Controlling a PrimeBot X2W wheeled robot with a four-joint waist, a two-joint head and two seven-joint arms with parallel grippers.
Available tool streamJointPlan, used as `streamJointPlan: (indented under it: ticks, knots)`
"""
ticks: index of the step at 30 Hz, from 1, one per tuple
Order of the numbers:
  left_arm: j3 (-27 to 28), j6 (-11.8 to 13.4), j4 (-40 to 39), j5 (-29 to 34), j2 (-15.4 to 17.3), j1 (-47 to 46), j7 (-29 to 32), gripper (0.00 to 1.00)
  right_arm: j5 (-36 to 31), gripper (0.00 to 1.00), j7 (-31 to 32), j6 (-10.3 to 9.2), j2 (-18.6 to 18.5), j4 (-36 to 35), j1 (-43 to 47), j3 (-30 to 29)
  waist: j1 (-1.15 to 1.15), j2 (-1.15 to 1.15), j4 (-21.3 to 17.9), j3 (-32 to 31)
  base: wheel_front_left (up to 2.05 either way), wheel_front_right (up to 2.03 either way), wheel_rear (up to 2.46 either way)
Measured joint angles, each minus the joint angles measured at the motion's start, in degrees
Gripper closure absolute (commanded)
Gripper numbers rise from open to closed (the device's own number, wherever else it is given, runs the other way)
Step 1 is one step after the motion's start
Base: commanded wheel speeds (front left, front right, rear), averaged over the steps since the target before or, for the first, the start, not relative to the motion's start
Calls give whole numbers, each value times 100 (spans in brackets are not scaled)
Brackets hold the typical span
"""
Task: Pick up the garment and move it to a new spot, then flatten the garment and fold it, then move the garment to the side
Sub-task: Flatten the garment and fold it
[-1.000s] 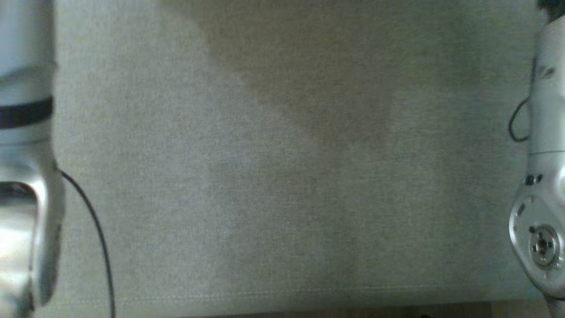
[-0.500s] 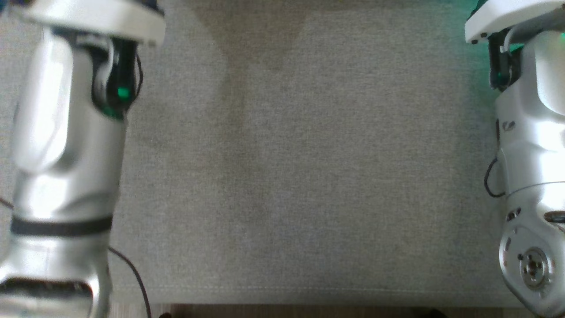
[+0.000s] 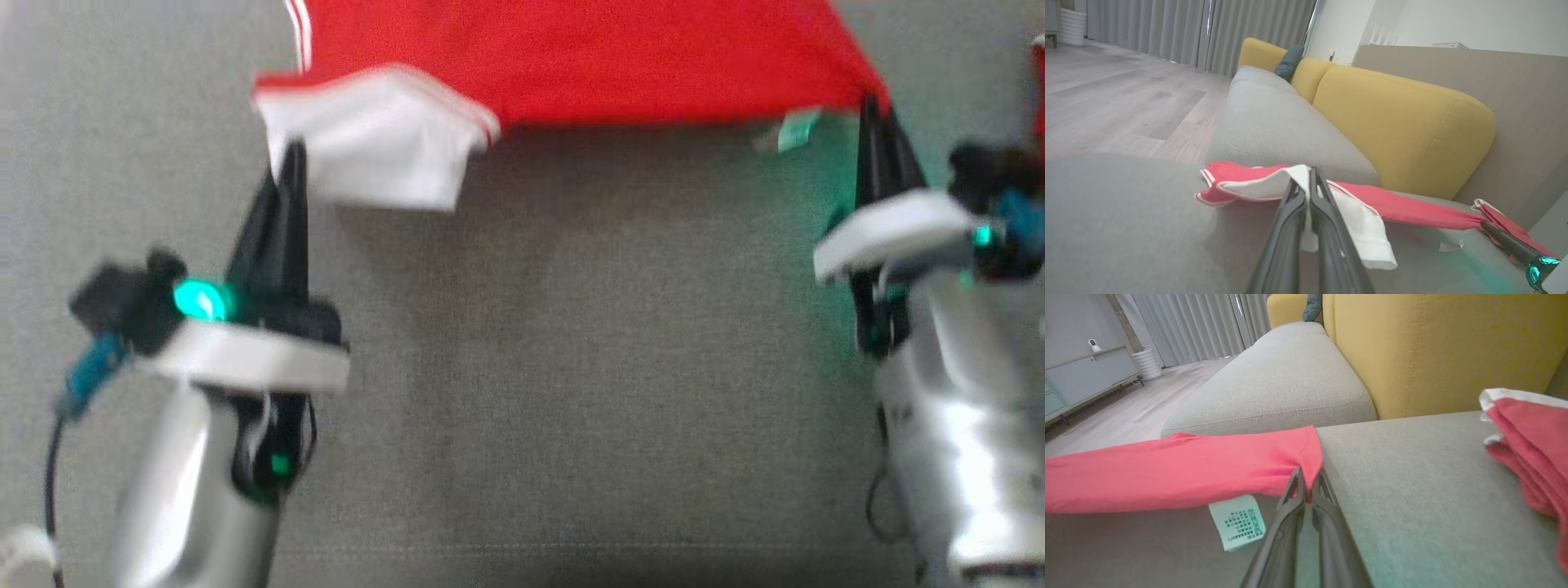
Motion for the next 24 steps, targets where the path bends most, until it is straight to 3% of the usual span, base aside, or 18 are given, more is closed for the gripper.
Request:
streamJointPlan:
  ticks: [5,10,18,24]
  knots:
    - [-24,38,-304,-130,-12,1122,0,100,405,100,81,0,-37,-961,1262,51,0,0,-17,-480,0,0,0]
    - [-198,163,-699,-130,-22,1997,5,100,566,100,452,0,-36,-2359,2617,-87,0,0,-20,-875,0,0,0]
    - [-335,214,-1356,-119,201,2813,187,100,563,100,1245,0,199,-4535,4436,-379,0,0,28,-1083,0,0,0]
    - [-327,350,-1692,-127,256,3249,256,100,598,100,1644,0,229,-5225,5058,-379,0,0,11,-1072,0,0,0]
